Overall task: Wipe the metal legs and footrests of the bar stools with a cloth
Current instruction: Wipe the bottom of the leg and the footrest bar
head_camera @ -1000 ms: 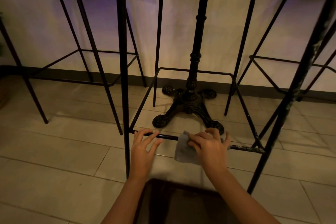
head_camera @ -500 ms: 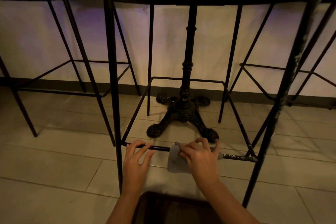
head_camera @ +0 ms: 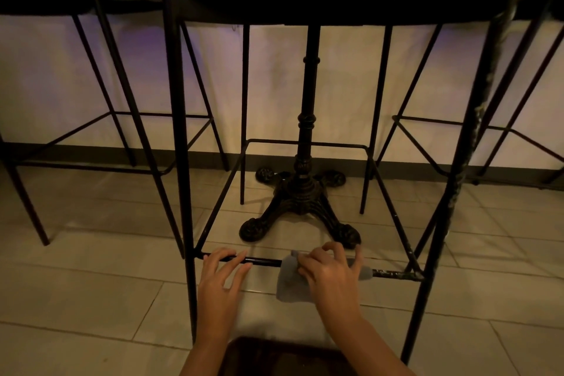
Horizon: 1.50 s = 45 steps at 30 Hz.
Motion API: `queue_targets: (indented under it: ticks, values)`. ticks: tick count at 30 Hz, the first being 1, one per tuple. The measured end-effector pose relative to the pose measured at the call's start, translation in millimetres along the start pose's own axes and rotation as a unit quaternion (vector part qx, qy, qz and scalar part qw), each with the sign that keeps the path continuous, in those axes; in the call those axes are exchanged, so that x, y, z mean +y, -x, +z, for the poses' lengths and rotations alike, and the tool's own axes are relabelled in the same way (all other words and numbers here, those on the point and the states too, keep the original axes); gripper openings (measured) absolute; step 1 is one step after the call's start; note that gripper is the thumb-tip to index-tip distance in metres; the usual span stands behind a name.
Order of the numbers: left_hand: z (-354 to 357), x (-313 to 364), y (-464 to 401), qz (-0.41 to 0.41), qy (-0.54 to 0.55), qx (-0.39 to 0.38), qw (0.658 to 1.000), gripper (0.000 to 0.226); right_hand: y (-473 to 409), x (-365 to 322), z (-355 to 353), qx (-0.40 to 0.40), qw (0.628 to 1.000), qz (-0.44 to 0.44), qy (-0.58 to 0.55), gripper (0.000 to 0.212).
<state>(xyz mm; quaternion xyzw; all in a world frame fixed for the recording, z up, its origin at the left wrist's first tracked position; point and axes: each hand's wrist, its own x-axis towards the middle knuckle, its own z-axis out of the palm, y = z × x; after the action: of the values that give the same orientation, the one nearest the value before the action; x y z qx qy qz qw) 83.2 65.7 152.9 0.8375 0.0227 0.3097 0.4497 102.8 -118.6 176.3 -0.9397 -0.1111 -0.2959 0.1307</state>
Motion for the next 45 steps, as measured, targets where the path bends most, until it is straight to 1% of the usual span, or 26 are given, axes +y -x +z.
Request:
queue_targets:
  ticks: [2, 4, 7, 8, 13, 16, 18, 19, 20, 22, 23, 25, 26, 27, 29, 31, 32, 34, 35, 36, 37, 40, 42, 43, 44, 45]
  values:
    - [1, 0, 0, 0.010, 0.001, 0.002, 1.000, 0.025, -1, 2, 0, -0.010, 1.000, -0.002, -0.006, 0.020]
    - [1, 0, 0, 0.024, -0.004, 0.007, 1.000, 0.025, 0, 4, 2, 0.000, 1.000, -0.006, 0.000, 0.006]
    - [1, -2, -1, 0.018, -0.002, 0.004, 1.000, 0.022, 0, 6, 5, -0.005, 1.000, 0.007, -0.003, 0.022]
    - [2, -3, 0, 0.014, -0.002, 0.001, 1.000, 0.022, 0, 6, 5, -0.005, 1.000, 0.008, -0.003, 0.023]
    - [2, -4, -1, 0.024, -0.009, 0.006, 1.000, 0.024, -1, 5, 1, -0.006, 1.000, 0.002, 0.000, 0.025]
    - [2, -6, -1, 0.033, -0.009, -0.001, 0.999, 0.023, -1, 8, -1, 0.008, 1.000, -0.005, 0.017, 0.018]
    - [1, -6, -1, 0.050, -0.001, -0.001, 0.999, 0.018, 1, 11, -2, 0.010, 1.000, -0.001, 0.015, 0.014]
    - [1, -6, -2, 0.054, 0.006, 0.002, 0.999, 0.016, 1, 12, -1, 0.011, 1.000, 0.001, 0.018, 0.018]
    - [1, -5, -2, 0.053, 0.013, 0.004, 0.998, 0.020, 2, 13, -1, 0.008, 1.000, 0.004, 0.018, 0.022]
    - [3, -6, -2, 0.053, 0.024, 0.007, 0.998, 0.037, 0, 11, -3, 0.002, 1.000, 0.013, 0.018, 0.025]
    - [3, -7, -3, 0.053, 0.023, 0.006, 0.998, 0.035, 0, 11, 0, 0.001, 1.000, 0.013, 0.018, 0.023]
    - [4, -9, -3, 0.064, 0.013, 0.015, 0.998, 0.020, 0, 10, 0, -0.003, 1.000, 0.008, 0.019, 0.008]
    - [5, -11, -3, 0.074, 0.009, 0.019, 0.997, 0.023, 0, 9, -1, -0.009, 1.000, 0.008, 0.018, 0.002]
    - [5, -13, -3, 0.081, 0.012, 0.016, 0.996, 0.037, 1, 10, 1, -0.007, 1.000, 0.002, 0.023, 0.007]
    - [7, -13, -3, 0.091, 0.025, 0.018, 0.995, 0.063, 0, 11, 1, -0.006, 1.000, 0.008, 0.018, 0.004]
    - [8, -12, -4, 0.094, 0.031, 0.023, 0.995, 0.068, -1, 11, -2, -0.016, 0.999, 0.024, 0.028, 0.022]
    - [10, -13, -4, 0.092, 0.029, 0.031, 0.995, 0.066, -1, 11, -3, -0.025, 0.999, 0.027, 0.023, 0.021]
    - [10, -12, -5, 0.090, 0.029, 0.038, 0.995, 0.051, -1, 10, -5, -0.034, 0.999, 0.026, 0.022, 0.007]
    - [9, -10, -5, 0.090, 0.032, 0.040, 0.995, 0.043, -1, 10, -2, -0.030, 0.999, 0.019, 0.024, 0.017]
    - [10, -11, -6, 0.094, 0.033, 0.047, 0.994, 0.040, -1, 11, -1, -0.035, 0.999, 0.014, 0.011, 0.020]
    - [10, -12, -6, 0.097, 0.031, 0.054, 0.993, 0.042, -1, 10, -1, -0.026, 1.000, 0.015, 0.006, 0.017]
    - [14, -12, -6, 0.091, 0.029, 0.058, 0.994, 0.065, -2, 9, -4, -0.016, 1.000, 0.018, 0.015, 0.010]
    - [15, -12, -5, 0.070, 0.015, 0.055, 0.996, 0.069, -1, 9, -5, -0.020, 0.999, 0.022, 0.020, 0.021]
    - [15, -12, -4, 0.057, 0.007, 0.047, 0.997, 0.065, 0, 11, -2, -0.011, 0.999, 0.015, 0.031, 0.022]
    - [14, -12, -4, 0.051, 0.000, 0.041, 0.998, 0.053, 1, 11, 0, -0.009, 0.999, 0.005, 0.040, 0.020]
    - [13, -11, -4, 0.042, -0.007, 0.038, 0.998, 0.036, 1, 11, 0, -0.006, 0.999, -0.002, 0.045, 0.019]
